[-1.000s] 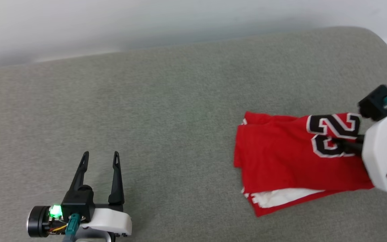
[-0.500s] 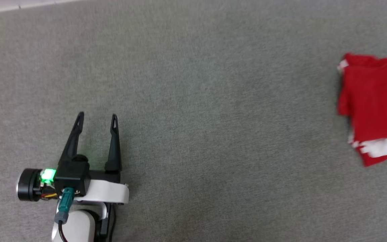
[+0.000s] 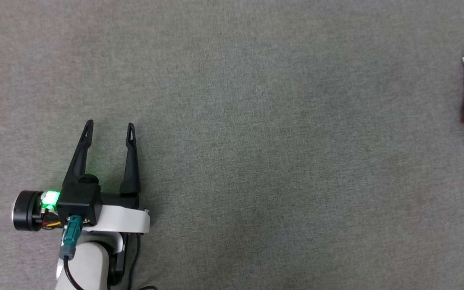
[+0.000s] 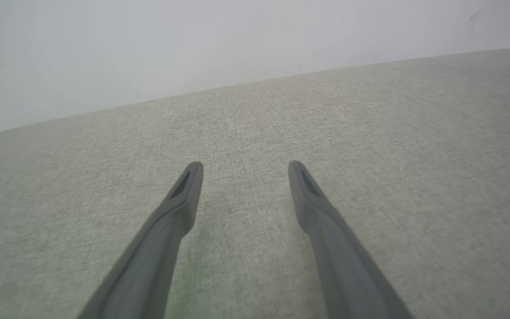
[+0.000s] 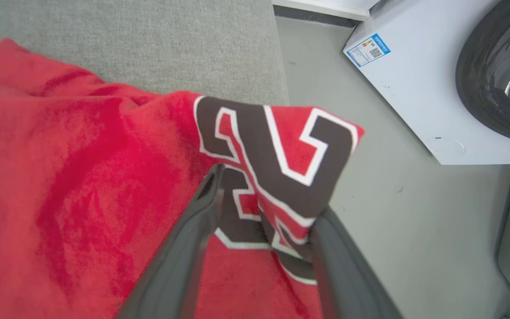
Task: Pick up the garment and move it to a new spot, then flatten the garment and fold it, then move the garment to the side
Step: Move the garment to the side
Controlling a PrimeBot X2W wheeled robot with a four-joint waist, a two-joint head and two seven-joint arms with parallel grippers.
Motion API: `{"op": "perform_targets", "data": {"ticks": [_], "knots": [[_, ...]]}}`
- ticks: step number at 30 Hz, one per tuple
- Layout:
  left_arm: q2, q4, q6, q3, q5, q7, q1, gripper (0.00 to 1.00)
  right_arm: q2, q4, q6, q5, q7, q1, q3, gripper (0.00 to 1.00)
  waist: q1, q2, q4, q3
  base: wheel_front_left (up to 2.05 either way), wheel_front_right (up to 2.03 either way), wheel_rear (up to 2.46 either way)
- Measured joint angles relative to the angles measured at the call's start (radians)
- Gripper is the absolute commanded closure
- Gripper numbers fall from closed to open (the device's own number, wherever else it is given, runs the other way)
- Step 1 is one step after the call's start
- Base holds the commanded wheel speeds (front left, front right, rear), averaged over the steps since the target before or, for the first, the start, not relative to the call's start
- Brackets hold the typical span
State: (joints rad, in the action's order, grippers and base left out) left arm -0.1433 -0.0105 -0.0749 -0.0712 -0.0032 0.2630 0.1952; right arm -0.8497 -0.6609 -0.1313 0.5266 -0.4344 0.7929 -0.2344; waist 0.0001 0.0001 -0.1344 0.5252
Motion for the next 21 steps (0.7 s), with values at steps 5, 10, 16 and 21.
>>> {"op": "perform_targets", "data": {"ticks": [5,10,16,21], "knots": [[0.015,0.014,-0.007,0.0,-0.01,0.0,-0.048,0.0,0.025,0.048,0.0,-0.159,0.212,-0.001,0.103,0.0,-0.0001,0.0,0.011,-0.101,0.0,0.0,0.0],[0.028,0.018,-0.016,0.006,-0.019,0.0,-0.111,0.0,0.11,0.148,0.0,-0.272,0.394,-0.044,0.2,0.0,-0.0001,0.0,0.027,-0.194,0.0,0.0,0.0],[0.041,0.023,-0.022,0.008,-0.027,0.0,-0.169,0.0,0.296,0.318,0.0,-0.393,0.597,-0.135,0.309,0.0,-0.0002,0.0,0.058,-0.291,0.0,0.0,0.0],[0.053,0.031,-0.026,0.01,-0.028,0.0,-0.218,0.0,0.523,0.495,0.0,-0.448,0.684,-0.338,0.305,0.0,-0.0003,0.0,0.103,-0.382,0.0,0.0,0.0]]}}
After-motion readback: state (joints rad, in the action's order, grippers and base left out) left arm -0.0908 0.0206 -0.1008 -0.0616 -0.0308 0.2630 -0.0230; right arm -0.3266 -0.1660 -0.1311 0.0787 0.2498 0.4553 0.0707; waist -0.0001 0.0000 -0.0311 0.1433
